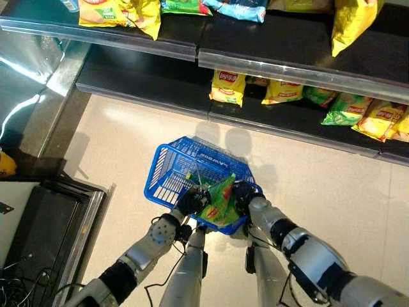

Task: Pick up the snacks into the basket

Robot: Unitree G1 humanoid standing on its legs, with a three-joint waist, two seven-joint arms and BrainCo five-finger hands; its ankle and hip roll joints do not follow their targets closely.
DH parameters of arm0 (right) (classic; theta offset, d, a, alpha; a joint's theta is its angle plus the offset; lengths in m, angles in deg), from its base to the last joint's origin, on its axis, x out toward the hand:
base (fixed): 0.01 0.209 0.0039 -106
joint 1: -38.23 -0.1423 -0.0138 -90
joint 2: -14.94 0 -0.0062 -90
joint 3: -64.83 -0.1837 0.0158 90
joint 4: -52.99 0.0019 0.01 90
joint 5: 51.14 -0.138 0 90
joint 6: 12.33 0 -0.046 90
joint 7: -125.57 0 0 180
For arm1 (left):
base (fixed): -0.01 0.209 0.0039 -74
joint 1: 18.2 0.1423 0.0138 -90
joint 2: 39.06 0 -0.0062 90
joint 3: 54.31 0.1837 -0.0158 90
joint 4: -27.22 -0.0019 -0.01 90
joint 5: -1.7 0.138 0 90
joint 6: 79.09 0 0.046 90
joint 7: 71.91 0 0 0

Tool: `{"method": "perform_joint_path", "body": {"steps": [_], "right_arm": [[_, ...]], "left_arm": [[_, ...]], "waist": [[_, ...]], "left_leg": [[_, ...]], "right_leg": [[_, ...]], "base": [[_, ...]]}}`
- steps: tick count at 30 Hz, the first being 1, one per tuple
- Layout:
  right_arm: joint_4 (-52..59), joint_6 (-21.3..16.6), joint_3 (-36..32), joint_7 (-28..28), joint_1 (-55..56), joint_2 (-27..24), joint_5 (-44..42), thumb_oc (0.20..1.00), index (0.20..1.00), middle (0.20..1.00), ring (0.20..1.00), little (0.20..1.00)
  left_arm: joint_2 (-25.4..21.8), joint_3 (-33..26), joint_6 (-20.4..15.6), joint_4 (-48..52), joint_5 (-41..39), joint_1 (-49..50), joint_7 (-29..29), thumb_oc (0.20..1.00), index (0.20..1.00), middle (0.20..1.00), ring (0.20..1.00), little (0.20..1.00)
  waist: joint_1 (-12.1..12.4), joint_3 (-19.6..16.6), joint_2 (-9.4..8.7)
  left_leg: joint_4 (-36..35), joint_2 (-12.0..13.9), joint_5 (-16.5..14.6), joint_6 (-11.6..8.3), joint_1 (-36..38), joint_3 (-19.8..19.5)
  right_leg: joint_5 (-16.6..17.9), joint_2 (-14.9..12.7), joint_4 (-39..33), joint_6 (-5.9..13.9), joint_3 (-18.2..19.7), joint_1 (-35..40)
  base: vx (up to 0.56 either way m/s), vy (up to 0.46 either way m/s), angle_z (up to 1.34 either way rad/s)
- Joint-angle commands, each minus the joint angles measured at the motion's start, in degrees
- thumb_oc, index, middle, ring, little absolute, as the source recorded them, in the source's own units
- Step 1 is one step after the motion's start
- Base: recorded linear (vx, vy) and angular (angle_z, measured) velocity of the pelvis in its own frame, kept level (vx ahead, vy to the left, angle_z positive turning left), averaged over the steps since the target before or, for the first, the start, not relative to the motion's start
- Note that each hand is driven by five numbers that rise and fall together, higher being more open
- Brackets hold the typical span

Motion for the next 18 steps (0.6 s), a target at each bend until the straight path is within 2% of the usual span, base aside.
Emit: {"method": "perform_joint_path", "body": {"steps": [1, 5, 12, 16, 18], "right_arm": [[-0.6, -2.8, -2.9, 2.5, -4.7, -2.9, -0.8, 0.200, 0.200, 0.200, 0.200, 0.200], [-2.2, -3.1, -4.7, 3.4, -5.4, -4.4, -1.2, 0.200, 0.200, 0.200, 0.200, 0.200], [-3.1, -2.9, -3.6, 4.4, -6.4, -5.8, 2.5, 0.200, 0.200, 0.200, 0.200, 0.200], [-4.4, -2.1, -2.6, 5.4, -6.5, -6.5, 6.3, 0.200, 0.200, 0.200, 0.200, 0.200], [-5.0, -1.0, 0.2, 5.8, -6.7, -6.7, 12.2, 0.200, 0.200, 0.200, 0.200, 0.200]], "left_arm": [[1.0, 2.8, -5.6, 14.6, -2.1, 1.4, -1.9, 0.200, 0.200, 0.200, 0.200, 0.200], [1.2, 3.2, -5.8, 15.5, -2.3, 1.1, -2.0, 0.200, 0.200, 0.200, 0.200, 0.200], [1.3, 3.8, -6.1, 15.8, -2.5, 0.9, -1.8, 0.200, 0.200, 0.200, 0.200, 0.200], [1.3, 3.9, -6.1, 16.1, -2.4, 0.8, -1.7, 0.200, 0.200, 0.200, 0.200, 0.200], [0.9, 3.8, -6.4, 16.2, -2.4, 0.7, -1.4, 0.200, 0.200, 0.200, 0.200, 0.200]], "waist": [[0.4, -1.3, 4.85], [0.4, -1.3, 5.48], [0.1, -1.3, 5.80], [-0.1, -1.3, 5.64], [-0.3, -1.3, 5.28]], "left_leg": [[-0.7, -1.0, -0.4, -0.49, -1.4, -0.2], [-0.2, -1.1, -0.6, -0.47, -2.0, -0.1], [-0.1, -1.2, -0.5, -0.52, -2.9, 0.0], [0.1, -1.3, -0.5, -0.49, -3.2, 0.1], [0.2, -1.2, -0.6, -0.52, -3.4, 0.3]], "right_leg": [[-10.2, -4.0, 6.5, 7.89, 1.5, 0.2], [-10.5, -4.1, 7.0, 7.83, 1.7, -0.4], [-10.6, -4.1, 7.5, 7.79, 1.9, -1.5], [-10.5, -4.1, 7.7, 7.75, 1.9, -1.8], [-10.3, -4.0, 7.5, 7.74, 2.0, -1.9]], "base": [[0.00, 0.000, 0.00], [0.00, 0.000, 0.00], [0.00, 0.000, 0.00], [0.00, 0.000, 0.00], [0.00, 0.000, 0.00]]}}
